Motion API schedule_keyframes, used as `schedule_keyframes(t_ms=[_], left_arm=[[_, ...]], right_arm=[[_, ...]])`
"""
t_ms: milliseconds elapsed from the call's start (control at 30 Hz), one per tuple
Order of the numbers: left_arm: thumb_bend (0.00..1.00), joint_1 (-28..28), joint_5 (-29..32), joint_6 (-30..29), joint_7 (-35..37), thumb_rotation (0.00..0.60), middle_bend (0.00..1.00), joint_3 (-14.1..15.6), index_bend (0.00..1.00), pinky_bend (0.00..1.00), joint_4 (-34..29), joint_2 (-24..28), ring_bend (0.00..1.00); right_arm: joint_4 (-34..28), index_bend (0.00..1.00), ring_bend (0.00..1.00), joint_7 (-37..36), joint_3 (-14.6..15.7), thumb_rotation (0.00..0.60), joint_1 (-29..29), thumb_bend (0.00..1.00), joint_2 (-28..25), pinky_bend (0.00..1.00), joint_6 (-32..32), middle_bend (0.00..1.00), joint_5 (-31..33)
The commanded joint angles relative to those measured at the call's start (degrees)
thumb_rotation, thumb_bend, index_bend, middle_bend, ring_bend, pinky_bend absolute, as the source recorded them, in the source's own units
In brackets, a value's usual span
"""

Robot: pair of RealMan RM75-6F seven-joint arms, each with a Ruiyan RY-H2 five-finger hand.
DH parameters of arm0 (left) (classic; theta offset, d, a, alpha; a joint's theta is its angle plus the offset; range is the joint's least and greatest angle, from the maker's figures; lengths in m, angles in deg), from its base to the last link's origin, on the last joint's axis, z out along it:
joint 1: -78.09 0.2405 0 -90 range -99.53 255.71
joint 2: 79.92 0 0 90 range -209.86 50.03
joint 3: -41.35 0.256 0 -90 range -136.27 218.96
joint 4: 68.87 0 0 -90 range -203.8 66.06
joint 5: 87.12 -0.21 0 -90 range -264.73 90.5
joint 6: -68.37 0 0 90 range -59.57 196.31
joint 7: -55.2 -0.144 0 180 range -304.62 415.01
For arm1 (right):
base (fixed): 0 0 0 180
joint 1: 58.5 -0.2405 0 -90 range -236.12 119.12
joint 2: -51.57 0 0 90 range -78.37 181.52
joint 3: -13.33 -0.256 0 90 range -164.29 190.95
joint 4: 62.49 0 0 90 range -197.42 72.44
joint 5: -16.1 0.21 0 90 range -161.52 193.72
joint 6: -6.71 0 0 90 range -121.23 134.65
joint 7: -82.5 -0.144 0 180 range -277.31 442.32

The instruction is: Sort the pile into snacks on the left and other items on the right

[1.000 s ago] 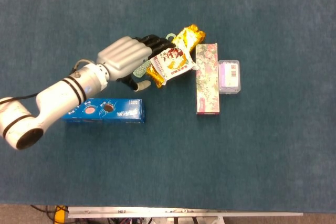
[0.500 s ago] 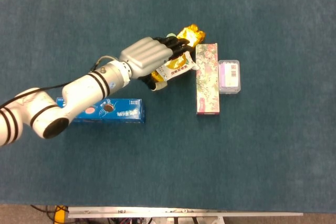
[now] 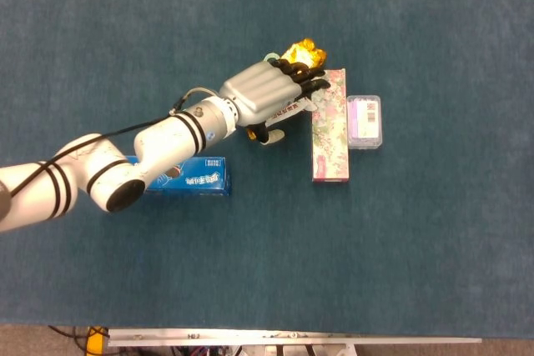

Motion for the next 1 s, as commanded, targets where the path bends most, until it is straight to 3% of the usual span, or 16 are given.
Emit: schedule_keyframes(t_ms=[33, 233, 367, 467, 667, 1000], left_arm=[[0.33, -1.06, 1.48, 0.53, -2.20, 0.600, 0.00, 0.86, 0.00, 0.10, 1.53, -1.49, 0.00], [0.33, -1.63, 3.75, -0.02, -5.88, 0.600, 0.00, 2.39, 0.01, 0.10, 2.73, -2.43, 0.00], [0.33, -1.21, 4.90, -1.05, -7.07, 0.600, 0.00, 3.09, 0.13, 0.15, 2.44, -2.34, 0.01], [0.33, -0.52, 5.06, -1.90, -7.43, 0.600, 0.01, 3.70, 0.22, 0.25, 1.71, -1.87, 0.08], [0.33, 1.01, 4.69, -2.83, -7.26, 0.600, 0.16, 4.92, 0.34, 0.40, 0.79, -0.70, 0.24], [0.33, 2.92, 5.79, -2.44, -9.78, 0.600, 0.20, 8.51, 0.37, 0.42, -0.54, 4.26, 0.26]], right_arm=[[0.05, 0.48, 0.35, -0.04, 0.05, 0.600, 0.06, 0.01, -0.03, 0.47, -0.03, 0.42, 0.11], [-0.10, 0.48, 0.35, 0.02, 0.11, 0.600, 0.26, 0.01, -0.25, 0.47, -0.17, 0.42, 0.41], [-0.38, 0.48, 0.35, 0.22, 0.18, 0.600, 0.30, 0.01, -0.35, 0.47, -0.17, 0.42, 0.46], [-0.61, 0.48, 0.35, 0.35, 0.20, 0.600, 0.36, 0.01, -0.44, 0.47, -0.31, 0.42, 0.44], [-1.22, 0.48, 0.35, 0.66, 0.20, 0.600, 0.57, 0.01, -0.73, 0.47, -0.69, 0.42, 0.43], [-2.06, 0.48, 0.35, 1.32, 0.21, 0.600, 0.66, 0.01, -0.80, 0.47, -0.94, 0.42, 0.29]])
